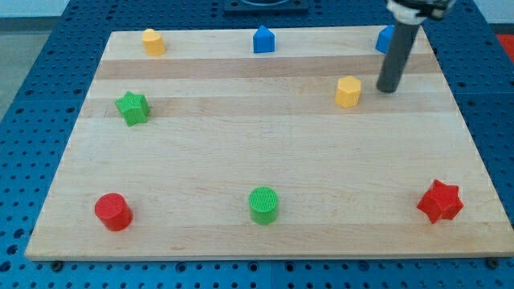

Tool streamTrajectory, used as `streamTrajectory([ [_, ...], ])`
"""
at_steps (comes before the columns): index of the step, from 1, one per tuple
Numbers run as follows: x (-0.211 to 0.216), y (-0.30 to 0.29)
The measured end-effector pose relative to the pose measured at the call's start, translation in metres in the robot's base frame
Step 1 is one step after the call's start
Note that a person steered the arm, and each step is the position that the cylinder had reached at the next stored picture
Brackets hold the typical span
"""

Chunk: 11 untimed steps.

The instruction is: Bring the blue cube to the top right of the yellow hexagon

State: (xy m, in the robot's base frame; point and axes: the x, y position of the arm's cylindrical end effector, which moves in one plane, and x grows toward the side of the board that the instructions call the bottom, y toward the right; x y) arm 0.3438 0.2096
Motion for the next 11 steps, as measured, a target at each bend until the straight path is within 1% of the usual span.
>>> streamTrajectory([
  [1, -0.033, 0.037],
  [2, -0.07, 0.054],
  [4, -0.128, 0.054],
  [5, -0.133, 0.036],
  [6, -0.125, 0.017],
  [9, -0.053, 0.005],
  [10, -0.041, -0.006],
  [11, -0.039, -0.025],
])
